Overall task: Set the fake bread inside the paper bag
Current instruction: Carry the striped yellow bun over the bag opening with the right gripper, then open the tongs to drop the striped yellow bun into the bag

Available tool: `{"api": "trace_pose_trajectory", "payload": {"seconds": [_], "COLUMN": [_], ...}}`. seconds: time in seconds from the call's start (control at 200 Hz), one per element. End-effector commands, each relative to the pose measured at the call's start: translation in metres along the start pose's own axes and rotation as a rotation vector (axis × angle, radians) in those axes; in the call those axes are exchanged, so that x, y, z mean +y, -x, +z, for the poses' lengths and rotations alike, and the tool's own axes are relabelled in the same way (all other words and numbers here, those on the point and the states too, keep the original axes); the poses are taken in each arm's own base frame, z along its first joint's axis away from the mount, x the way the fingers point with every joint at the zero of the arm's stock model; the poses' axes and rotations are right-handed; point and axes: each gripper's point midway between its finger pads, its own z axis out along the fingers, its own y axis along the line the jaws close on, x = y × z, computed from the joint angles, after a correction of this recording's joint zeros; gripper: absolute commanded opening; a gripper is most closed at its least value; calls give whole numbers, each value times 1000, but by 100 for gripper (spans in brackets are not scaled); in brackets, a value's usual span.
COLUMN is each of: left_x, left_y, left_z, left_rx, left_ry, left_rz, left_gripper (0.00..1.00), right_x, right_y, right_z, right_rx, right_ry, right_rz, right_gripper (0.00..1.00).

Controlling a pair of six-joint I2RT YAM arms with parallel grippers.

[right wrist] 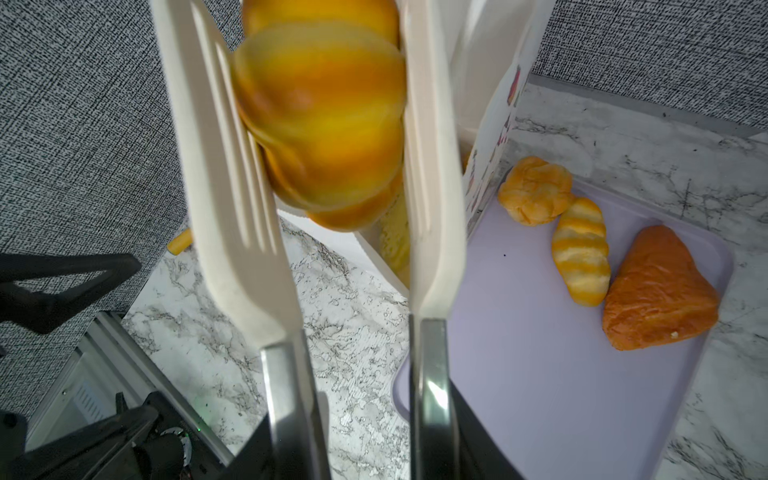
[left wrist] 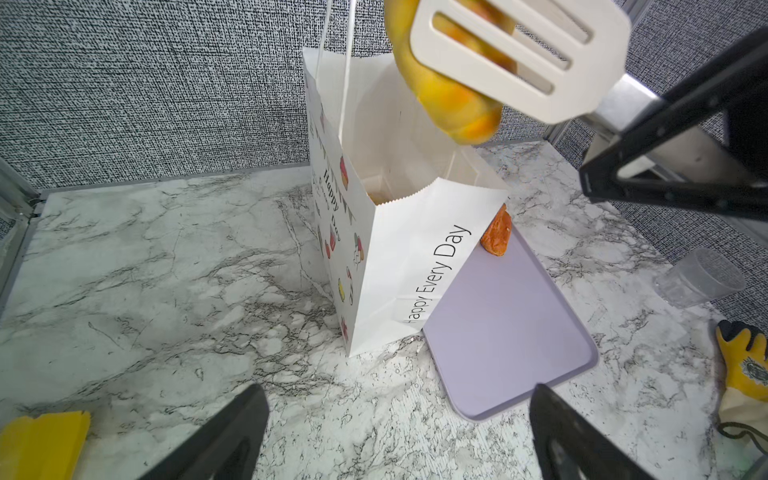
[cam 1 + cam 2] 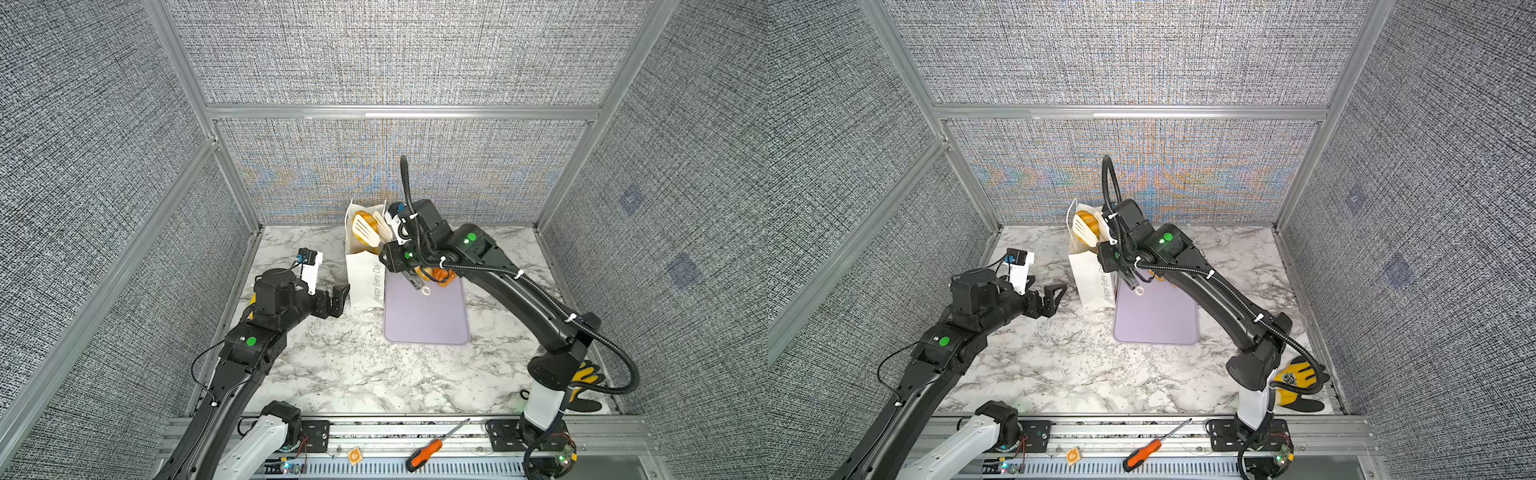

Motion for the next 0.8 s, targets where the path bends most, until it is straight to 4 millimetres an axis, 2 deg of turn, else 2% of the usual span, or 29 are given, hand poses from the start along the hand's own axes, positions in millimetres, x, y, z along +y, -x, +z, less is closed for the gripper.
{"api": "trace_pose_trajectory", "payload": {"seconds": [0.0,0.255,0.605,0.795], "left_x": [-2,0,0,-3], "left_y": [0,-1,-4,-4], "left_z": [0,0,1,1], "left_rx": [-7,-4,7,22], "left_ry": [-14,-6,-4,-19], "left_rz": [9,19,25,35], "left_gripper": [99,99,99,99], "right_x": [1,-15,-16,-15], "right_y": [14,16,13,13], "right_z": [4,23,27,21], "right_rx": [-46,-29,-10,-2], "right_ry": [1,-64,-79,-76], "right_rz": [0,11,3,-9], "right_gripper": [46,49,58,61]}}
